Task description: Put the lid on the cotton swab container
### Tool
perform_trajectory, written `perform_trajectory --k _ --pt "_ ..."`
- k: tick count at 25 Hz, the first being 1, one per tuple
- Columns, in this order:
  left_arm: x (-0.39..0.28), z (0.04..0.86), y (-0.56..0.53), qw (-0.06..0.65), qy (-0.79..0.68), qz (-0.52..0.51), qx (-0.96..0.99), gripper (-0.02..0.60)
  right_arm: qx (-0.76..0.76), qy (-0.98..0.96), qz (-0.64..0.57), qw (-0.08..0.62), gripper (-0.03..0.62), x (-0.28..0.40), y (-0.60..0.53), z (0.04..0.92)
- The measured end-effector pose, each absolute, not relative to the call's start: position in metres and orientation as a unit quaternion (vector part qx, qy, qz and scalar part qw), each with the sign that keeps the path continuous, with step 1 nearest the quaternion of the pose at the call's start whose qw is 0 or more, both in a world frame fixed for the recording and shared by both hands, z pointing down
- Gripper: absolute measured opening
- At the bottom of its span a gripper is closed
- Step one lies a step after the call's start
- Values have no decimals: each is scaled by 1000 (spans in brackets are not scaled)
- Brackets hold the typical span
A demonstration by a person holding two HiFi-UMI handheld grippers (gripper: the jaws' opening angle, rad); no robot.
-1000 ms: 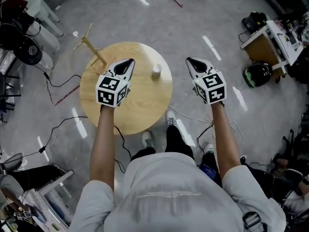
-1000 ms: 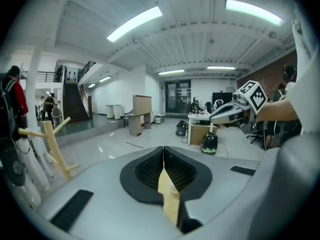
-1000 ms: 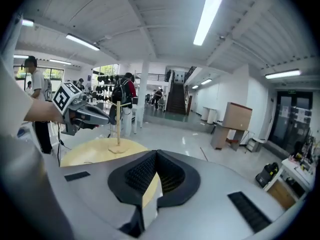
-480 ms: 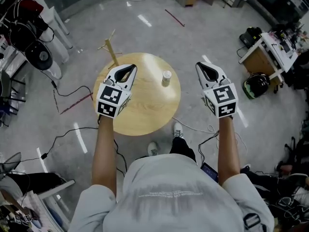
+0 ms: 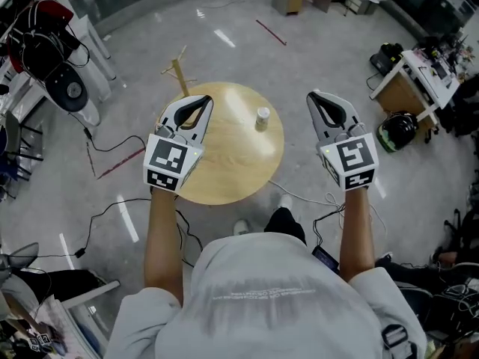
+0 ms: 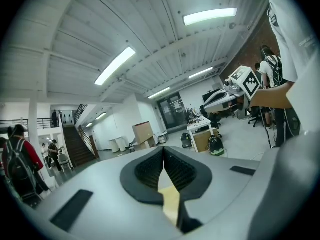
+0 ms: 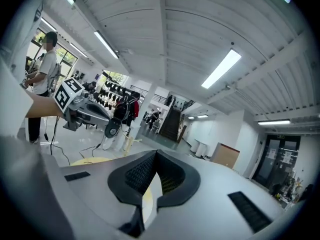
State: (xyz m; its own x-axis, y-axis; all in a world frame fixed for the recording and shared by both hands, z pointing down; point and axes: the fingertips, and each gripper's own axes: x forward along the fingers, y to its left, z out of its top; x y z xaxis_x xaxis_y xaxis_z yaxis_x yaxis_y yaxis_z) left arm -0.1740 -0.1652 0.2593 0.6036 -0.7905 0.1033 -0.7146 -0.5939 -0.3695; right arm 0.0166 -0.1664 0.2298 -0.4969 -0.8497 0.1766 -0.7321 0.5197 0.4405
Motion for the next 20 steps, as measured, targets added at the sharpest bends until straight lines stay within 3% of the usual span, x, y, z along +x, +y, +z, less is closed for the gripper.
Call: perform_trajectory --k 20 --pt "-169 237 -144 180 418 -122 -882 19 444 -856 -181 194 26 -1 -149 216"
